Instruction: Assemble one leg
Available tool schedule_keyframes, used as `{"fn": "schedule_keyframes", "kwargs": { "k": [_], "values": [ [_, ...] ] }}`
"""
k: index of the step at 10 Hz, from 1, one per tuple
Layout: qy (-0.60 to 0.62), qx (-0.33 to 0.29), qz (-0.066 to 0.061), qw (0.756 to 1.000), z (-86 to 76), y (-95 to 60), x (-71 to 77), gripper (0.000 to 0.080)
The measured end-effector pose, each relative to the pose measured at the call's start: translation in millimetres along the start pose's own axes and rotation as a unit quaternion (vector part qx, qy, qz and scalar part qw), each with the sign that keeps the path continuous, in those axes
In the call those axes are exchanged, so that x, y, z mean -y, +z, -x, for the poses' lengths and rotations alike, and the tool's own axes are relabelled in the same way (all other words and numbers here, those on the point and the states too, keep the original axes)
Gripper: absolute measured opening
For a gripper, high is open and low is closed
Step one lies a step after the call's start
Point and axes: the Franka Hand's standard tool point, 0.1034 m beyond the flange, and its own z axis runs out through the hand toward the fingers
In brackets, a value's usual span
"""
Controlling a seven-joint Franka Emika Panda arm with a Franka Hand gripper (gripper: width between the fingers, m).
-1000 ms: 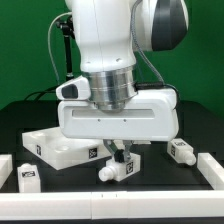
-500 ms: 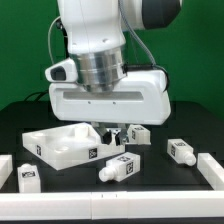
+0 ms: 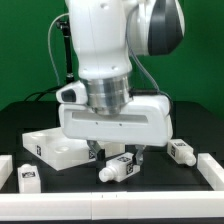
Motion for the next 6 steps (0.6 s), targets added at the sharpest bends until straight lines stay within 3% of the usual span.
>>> {"fn": "schedule_keyframes", "kwargs": {
  "k": [5, 6],
  "values": [
    [-0.006, 0.000, 0.001, 1.000, 1.9, 2.7, 3.4, 0.0649],
    [-0.006, 0.000, 0.001, 1.000, 2.0, 2.8, 3.4, 0.0571]
  ]
}}
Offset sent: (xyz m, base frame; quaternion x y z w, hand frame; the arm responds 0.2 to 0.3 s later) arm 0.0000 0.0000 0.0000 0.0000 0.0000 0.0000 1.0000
